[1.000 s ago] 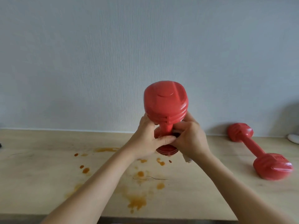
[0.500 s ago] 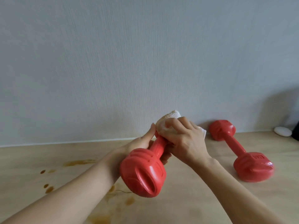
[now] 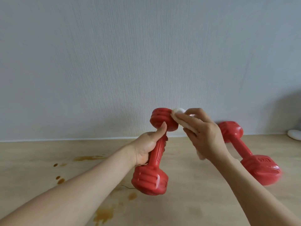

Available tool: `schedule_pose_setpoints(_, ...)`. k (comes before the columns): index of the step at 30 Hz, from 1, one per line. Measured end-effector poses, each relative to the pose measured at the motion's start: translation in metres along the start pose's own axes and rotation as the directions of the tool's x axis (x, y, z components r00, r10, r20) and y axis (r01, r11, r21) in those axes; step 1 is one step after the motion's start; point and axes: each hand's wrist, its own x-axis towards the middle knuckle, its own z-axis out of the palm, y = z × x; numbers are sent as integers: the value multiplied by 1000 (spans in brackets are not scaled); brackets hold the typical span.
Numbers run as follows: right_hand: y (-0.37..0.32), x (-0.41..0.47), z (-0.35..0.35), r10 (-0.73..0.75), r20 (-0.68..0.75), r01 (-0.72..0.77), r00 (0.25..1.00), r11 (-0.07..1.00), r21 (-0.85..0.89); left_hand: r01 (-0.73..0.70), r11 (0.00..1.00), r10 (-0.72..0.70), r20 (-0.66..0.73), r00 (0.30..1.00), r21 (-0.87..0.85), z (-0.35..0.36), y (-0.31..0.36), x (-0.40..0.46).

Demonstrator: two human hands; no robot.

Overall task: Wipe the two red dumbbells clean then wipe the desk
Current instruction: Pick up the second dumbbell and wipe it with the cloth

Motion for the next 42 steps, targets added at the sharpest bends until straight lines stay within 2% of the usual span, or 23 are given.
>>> schedule_pose_setpoints(2,0,-2,-2,171,-40,-167,984,981,95,10,1000,-11,-39,999,-20,-2,-1,-2)
schedule_pose_setpoints(4,1,-2,-3,365,13,-359,931,908,215,12,999,-15,-89,996,-36,-3,-1,-6)
schedule_pose_setpoints(6,-2,0,-5,442,45,-436,896,854,286,-8,999,2,-150,989,-37,-5,0,-6)
schedule_pose_setpoints(12,-19,15,0,514,71,-476,855,724,498,-116,993,112,-260,959,-2,-15,-9,0)
schedule_pose_setpoints(17,-38,21,12,510,34,-460,860,742,487,-167,983,138,-278,950,-82,-19,-14,-6)
schedule_pose_setpoints(21,-46,19,18,593,-62,-501,803,727,470,-179,979,144,-289,947,-97,-24,-13,-14)
schedule_pose_setpoints(23,-47,17,20,536,-135,-455,834,805,382,-174,978,131,-306,943,-119,-27,-13,-15)
schedule_pose_setpoints(26,-61,15,30,323,-187,-273,928,929,251,-178,977,125,-353,927,-121,-31,-15,-14)
schedule_pose_setpoints(31,-77,8,60,72,-7,-71,997,997,40,-213,977,194,-396,897,-4,-28,-19,-12)
schedule_pose_setpoints(32,-77,8,64,65,14,-65,998,998,18,-223,975,212,-402,891,21,-28,-20,-12)
schedule_pose_setpoints(34,-74,10,65,107,13,-108,994,990,92,-236,971,235,-404,884,48,-27,-20,-11)
schedule_pose_setpoints(36,-69,14,63,202,-1,-197,979,958,210,-234,970,241,-395,887,69,-26,-21,-11)
schedule_pose_setpoints(39,-62,16,64,328,-8,-313,945,909,273,-216,973,233,-380,895,88,-24,-20,-12)
schedule_pose_setpoints(41,-67,15,65,320,-31,-302,947,918,259,-205,974,226,-396,890,96,-24,-18,-11)
schedule_pose_setpoints(42,-72,12,65,270,-45,-254,962,943,217,-196,976,217,-415,884,93,-25,-18,-10)
